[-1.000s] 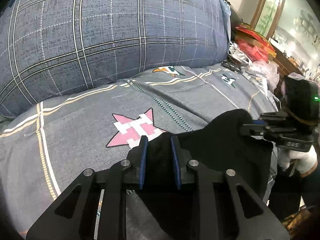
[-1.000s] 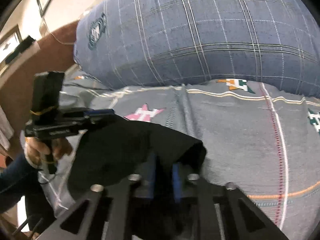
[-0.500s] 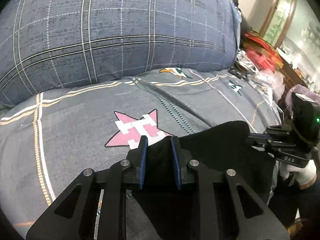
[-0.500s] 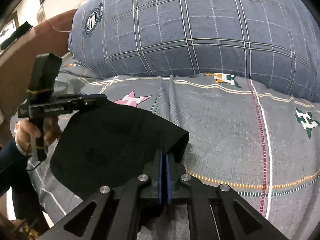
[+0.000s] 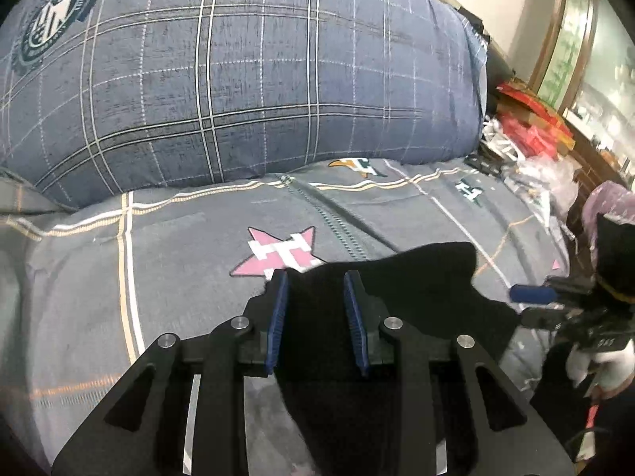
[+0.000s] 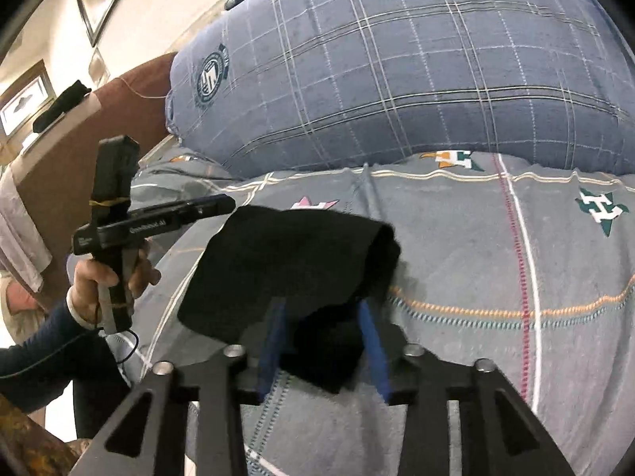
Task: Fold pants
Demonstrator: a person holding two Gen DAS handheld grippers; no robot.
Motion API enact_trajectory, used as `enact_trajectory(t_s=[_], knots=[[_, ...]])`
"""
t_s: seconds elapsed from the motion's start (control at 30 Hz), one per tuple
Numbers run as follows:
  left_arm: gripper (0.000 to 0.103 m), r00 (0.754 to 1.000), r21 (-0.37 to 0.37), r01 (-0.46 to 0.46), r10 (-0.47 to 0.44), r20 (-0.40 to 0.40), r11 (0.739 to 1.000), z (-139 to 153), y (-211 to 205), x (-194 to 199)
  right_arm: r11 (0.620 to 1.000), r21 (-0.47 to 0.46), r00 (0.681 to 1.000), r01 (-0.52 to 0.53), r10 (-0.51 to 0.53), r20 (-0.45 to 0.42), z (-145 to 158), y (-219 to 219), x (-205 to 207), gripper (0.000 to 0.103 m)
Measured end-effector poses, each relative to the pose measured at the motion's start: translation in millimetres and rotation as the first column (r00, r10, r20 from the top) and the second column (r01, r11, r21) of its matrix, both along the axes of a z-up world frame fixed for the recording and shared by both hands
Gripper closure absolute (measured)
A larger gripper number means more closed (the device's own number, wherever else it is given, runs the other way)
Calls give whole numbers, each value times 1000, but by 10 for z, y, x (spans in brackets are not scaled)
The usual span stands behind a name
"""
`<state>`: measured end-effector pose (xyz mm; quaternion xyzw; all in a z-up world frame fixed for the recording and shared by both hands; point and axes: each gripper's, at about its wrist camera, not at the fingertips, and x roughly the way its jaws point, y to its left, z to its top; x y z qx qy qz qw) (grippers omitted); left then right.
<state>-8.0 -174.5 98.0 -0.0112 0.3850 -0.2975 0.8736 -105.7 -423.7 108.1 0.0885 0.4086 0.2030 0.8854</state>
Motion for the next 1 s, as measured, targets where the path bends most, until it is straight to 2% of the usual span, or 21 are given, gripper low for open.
enact_trajectory(t_s=[0.1,0.2,0.23,0.3,0.4,0.53,0.8,0.87,1.0], knots=[[75,1000,17,-9,8,9,1000,13,-26,-147,999,29,1000,-23,24,-12,-46,84,-12,65],[75,1000,49,-20,19,23,999,-22,-77,-295,998,-1,997,-70,70,-24,-94,233,-14,66],[75,1000,51,-22,21,19,998,-39,-87,-317,997,-24,997,-77,76,-29,-117,275,-7,68],[75,999,55,-38,38,1,998,-97,-103,-383,995,-72,997,-74,73,-26,-128,323,-31,84],[75,998,66,-60,60,-1,996,-162,-130,-466,992,-82,996,-92,91,-14,-68,324,-103,89],[75,997,64,-82,82,2,995,-222,-157,-497,987,-128,995,-99,95,-37,-91,316,-161,90],[72,996,82,-91,90,18,992,-268,-216,-508,995,-88,993,-56,46,-108,-432,190,-150,90],[72,996,88,-93,91,24,992,-272,-218,-509,997,-68,995,-42,35,-98,-405,159,-169,90],[71,996,87,-93,91,23,992,-278,-211,-504,996,-89,999,-10,7,-35,-180,88,-253,89]])
